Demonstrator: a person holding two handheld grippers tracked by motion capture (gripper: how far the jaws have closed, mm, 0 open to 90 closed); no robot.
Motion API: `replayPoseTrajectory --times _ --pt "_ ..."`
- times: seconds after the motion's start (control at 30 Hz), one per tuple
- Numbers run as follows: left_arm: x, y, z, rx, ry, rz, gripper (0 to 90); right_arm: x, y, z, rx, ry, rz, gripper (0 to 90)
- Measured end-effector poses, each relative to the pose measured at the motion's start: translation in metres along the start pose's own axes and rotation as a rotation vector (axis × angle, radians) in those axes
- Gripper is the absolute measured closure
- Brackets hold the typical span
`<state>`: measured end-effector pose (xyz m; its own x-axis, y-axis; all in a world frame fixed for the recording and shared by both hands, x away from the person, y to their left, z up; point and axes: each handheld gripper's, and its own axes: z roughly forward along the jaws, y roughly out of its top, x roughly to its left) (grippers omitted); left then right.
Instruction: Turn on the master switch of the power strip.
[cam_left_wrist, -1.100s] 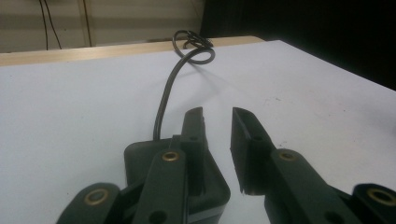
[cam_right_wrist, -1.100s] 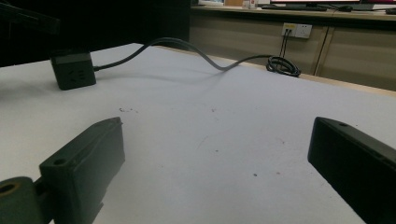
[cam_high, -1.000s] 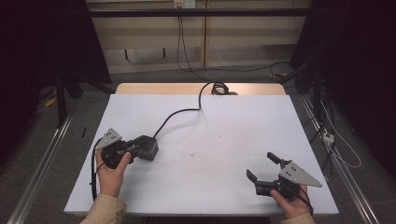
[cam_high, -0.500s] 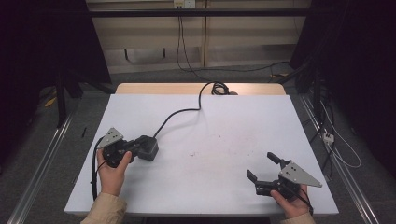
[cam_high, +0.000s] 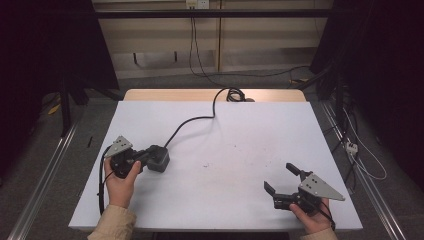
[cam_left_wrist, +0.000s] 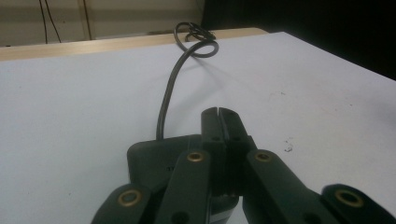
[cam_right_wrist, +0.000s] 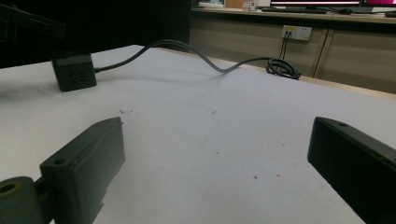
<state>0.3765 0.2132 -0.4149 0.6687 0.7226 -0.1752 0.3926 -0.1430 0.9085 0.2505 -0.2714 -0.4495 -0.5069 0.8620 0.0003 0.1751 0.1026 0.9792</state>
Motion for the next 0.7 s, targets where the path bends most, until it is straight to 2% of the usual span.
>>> replayPoseTrajectory --times 0.7 --pt "0.0008 -0.0031 0.0048 0.029 0.026 0.007 90.0 -0.0002 0.0001 -0.0003 -0.001 -0.002 0.001 3.4"
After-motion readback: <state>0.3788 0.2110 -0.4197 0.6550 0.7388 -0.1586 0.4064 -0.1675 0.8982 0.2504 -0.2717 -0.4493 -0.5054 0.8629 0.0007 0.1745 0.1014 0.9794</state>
